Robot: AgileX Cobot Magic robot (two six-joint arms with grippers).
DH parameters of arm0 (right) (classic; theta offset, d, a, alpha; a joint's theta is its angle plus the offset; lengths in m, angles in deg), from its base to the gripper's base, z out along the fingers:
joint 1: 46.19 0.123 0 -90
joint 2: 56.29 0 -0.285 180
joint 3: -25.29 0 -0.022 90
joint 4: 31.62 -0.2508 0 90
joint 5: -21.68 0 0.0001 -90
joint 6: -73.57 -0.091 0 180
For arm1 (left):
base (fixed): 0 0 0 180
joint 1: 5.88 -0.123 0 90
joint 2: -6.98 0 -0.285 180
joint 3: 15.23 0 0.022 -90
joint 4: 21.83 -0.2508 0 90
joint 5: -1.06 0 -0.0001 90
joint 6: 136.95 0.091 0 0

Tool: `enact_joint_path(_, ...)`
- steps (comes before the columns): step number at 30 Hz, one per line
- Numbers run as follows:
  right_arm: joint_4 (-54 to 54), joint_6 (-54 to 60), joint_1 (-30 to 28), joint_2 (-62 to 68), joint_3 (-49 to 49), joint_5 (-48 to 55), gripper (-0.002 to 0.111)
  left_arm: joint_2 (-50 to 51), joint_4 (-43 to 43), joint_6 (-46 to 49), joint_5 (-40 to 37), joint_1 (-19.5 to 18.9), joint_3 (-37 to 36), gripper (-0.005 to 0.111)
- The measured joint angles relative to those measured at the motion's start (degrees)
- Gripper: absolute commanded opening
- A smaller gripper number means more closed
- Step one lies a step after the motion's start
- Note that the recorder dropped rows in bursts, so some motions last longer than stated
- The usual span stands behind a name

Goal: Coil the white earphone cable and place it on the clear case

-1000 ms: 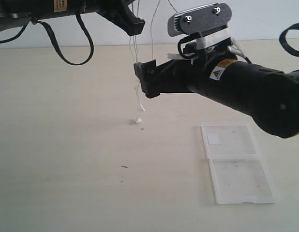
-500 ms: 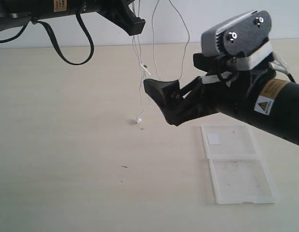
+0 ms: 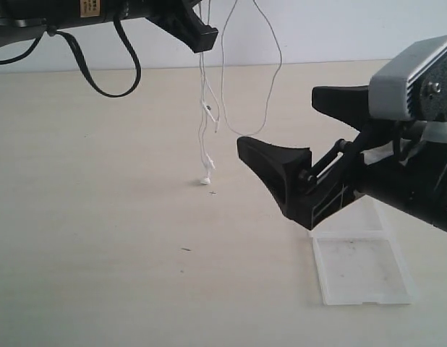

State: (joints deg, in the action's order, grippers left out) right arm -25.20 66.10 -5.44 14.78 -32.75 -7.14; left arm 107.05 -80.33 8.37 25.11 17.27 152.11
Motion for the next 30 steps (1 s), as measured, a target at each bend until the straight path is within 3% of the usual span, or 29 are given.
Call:
enact_joint_path(7,-1.7,3.13,0.0,1.36,0.0,-2.73,0.105,0.0,0.0,-0.18,0.49,0.0,0.0,0.0)
enact_joint_path(22,-17.07,15.75,0.0,19.44,0.33,-26.41,0.105,0.0,0.0,-4.78,2.96,0.0,0.0,0.0)
enact_joint_path(30,-15.19,10.52,0.0,26.69,4.05,-30.17,0.105,0.0,-0.21,-6.73,3.07,0.0,0.0,0.0)
